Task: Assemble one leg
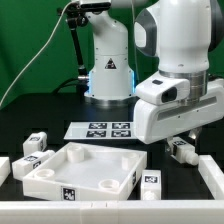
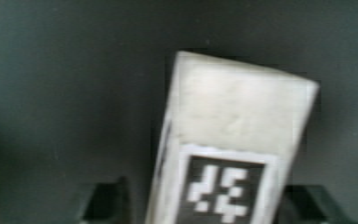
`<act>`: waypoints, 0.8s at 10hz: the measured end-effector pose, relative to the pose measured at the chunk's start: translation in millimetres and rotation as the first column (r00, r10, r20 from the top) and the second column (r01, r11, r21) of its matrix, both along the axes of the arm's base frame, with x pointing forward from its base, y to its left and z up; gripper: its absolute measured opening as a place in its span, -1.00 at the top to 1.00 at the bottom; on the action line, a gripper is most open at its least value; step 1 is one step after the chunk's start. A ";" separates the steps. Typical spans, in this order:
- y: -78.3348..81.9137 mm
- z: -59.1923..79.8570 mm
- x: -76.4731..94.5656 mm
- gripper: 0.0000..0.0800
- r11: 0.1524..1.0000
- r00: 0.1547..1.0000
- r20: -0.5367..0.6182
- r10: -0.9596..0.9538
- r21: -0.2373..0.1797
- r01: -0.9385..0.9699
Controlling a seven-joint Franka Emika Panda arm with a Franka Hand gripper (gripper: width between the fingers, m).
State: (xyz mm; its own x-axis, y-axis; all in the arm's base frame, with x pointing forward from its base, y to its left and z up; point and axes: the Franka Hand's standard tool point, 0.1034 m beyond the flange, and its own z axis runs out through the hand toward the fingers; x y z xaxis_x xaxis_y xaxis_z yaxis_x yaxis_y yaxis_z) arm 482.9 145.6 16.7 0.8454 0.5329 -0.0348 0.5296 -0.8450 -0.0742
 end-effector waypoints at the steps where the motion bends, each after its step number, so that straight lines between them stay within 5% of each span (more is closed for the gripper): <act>1: 0.0 -0.1 0.0 0.30 1.000 1.000 0.000 0.000 0.000 0.000; 5: -3.6 8.3 3.1 0.30 0.999 0.999 0.006 0.049 -0.004 -0.049; 8: -11.6 16.1 7.4 0.30 0.960 0.960 0.031 0.279 0.005 -0.280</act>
Offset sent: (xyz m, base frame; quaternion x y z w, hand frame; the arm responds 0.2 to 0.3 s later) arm 0.0000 0.0000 0.0000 0.0000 0.0000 0.0000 1.0000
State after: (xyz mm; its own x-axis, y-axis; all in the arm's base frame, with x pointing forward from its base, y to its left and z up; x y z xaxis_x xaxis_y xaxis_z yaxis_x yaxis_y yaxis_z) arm 490.3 134.0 32.8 0.6634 0.7482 -0.0059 0.7465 -0.6624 -0.0623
